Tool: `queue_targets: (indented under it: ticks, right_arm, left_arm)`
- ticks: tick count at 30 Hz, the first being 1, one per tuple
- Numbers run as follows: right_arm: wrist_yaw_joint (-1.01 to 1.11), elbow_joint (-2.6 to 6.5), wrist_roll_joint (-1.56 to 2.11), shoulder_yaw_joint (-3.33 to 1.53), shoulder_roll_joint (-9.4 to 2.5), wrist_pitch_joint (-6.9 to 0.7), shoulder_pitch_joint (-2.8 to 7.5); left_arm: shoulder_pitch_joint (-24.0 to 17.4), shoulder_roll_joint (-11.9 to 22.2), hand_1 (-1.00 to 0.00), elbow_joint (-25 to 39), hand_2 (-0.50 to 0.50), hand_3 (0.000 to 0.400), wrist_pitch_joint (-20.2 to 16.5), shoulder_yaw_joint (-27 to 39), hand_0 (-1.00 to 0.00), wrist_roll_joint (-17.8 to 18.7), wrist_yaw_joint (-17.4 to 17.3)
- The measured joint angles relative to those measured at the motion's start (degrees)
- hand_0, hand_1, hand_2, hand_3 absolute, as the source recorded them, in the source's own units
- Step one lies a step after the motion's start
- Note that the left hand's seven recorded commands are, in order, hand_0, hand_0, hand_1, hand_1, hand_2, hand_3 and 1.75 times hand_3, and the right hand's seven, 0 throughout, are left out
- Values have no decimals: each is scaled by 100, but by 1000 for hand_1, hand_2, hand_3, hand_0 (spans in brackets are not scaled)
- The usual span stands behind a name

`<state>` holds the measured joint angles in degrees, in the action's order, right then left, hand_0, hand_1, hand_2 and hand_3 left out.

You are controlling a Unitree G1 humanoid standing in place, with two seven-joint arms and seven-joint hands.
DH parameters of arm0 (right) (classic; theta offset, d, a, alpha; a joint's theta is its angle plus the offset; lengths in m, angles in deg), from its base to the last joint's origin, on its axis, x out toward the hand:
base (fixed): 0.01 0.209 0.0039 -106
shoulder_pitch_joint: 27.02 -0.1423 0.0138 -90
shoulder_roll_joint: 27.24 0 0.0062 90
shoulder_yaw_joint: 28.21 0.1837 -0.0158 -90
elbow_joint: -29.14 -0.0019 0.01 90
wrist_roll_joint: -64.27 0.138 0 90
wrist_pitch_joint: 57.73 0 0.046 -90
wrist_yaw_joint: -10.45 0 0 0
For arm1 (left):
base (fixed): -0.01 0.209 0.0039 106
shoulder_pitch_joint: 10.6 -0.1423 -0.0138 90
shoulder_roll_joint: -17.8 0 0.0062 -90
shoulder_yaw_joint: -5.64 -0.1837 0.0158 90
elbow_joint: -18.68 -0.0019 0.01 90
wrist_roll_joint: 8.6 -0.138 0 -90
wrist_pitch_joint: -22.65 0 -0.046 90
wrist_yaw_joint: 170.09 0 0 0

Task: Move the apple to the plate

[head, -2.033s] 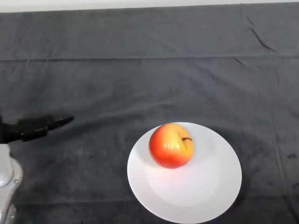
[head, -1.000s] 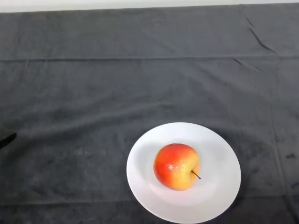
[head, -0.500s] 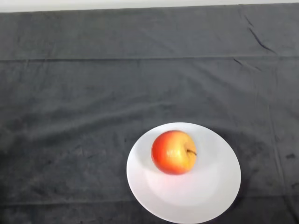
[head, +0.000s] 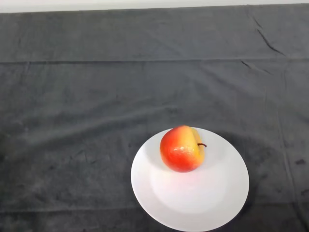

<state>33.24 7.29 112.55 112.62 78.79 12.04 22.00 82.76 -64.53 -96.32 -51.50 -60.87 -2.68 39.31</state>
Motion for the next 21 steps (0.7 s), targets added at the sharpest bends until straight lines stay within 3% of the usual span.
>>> queue_targets:
  ticks: [21]
  right_arm:
    - [0, 0, 0, 0, 0, 0, 0]
  left_arm:
    - [10, 0, 0, 0, 0, 0, 1, 0, 0, -30, 8]
